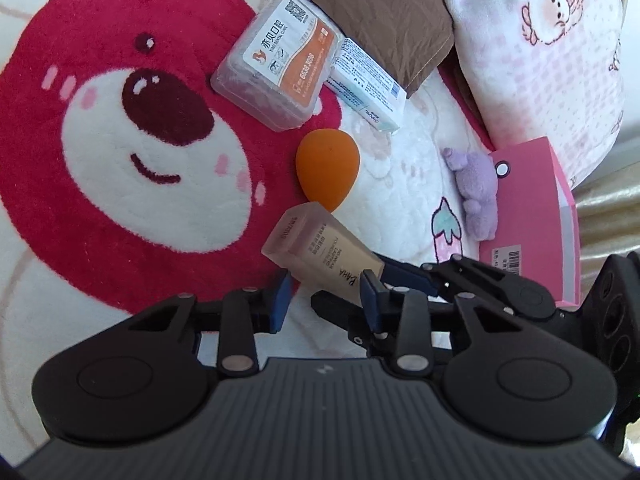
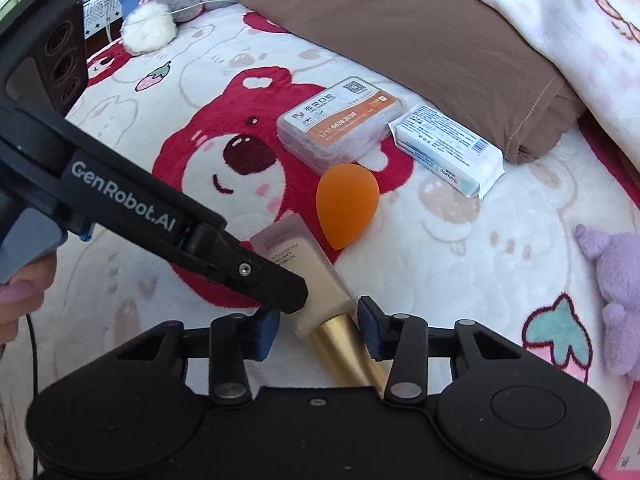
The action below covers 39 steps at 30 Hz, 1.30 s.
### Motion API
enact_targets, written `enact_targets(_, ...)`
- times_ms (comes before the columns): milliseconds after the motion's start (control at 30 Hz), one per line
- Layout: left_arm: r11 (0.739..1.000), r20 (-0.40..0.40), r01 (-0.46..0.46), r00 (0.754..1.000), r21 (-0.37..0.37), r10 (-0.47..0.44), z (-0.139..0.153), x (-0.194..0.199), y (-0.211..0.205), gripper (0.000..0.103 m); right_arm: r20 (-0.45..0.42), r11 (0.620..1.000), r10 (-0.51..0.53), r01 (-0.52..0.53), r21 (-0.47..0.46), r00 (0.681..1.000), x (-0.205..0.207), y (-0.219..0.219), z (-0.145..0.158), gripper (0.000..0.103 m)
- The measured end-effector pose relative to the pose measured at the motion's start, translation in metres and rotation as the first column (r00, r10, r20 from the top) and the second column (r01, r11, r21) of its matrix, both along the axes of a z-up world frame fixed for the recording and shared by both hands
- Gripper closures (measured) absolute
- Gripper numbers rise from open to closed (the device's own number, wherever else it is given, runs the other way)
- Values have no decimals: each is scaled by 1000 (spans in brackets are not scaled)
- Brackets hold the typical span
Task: Organize objects
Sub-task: 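Close the left tool on the foundation bottle and lift it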
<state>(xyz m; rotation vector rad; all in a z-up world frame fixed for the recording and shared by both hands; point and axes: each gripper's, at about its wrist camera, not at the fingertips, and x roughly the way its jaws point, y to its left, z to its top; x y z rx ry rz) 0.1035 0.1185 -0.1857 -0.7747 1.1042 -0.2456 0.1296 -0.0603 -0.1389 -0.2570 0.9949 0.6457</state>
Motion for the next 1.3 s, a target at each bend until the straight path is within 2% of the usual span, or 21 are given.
enact_targets(100, 1000, 19, 0, 1000, 11, 0, 2, -1, -6, 67, -33, 998, -55, 55, 11, 998, -6, -1, 1, 60)
enact_targets(233, 996, 50, 27, 998, 86, -31, 10, -2, -15, 67, -176, 988, -123, 138, 74, 977, -12, -5, 4, 63)
enact_targets(267, 995, 47, 43, 998, 95, -48, 11, -2, -16, 67, -189, 985, -135, 153, 84, 973, -16, -5, 4, 62)
enact_targets(367, 994, 34, 50, 998, 97, -53, 10, -2, -18, 67, -166, 984, -148, 162, 75, 975, -22, -3, 1, 62)
enact_targets(467, 997, 17, 36, 999, 69, -37, 4, -1, -17, 63, -159, 980, -164, 179, 88, 974, -20, -4, -1, 61)
enact_targets(600, 996, 6, 37, 999, 76, -38, -1, -1, -17, 58, -118, 982, -139, 152, 108, 983, -18, 0, -7, 55)
enact_targets(800, 996, 7, 31, 999, 88, -32, 2, -3, -24, 51, -203, 942, -210, 253, 221, 956, -13, -21, -9, 58)
enact_targets(900, 994, 13, 21, 1000, 106, -22, 3, -4, -27, 51, -221, 932, -221, 272, 238, 950, -12, -24, -10, 59)
enact_targets(1033, 993, 26, 27, 999, 112, -30, 5, -5, -28, 58, -223, 929, -233, 284, 236, 947, -13, -23, -12, 59)
enact_targets(1167, 993, 28, 28, 999, 115, -31, 5, -6, -30, 59, -202, 941, -211, 255, 224, 956, -16, -18, -10, 49)
enact_targets(1233, 993, 29, 31, 999, 117, -35, 5, -6, -30, 59, -200, 937, -221, 265, 226, 954, -16, -18, -9, 49)
enact_targets(1300, 992, 29, 39, 999, 122, -43, 6, -6, -31, 59, -194, 931, -237, 280, 233, 952, -16, -21, -10, 57)
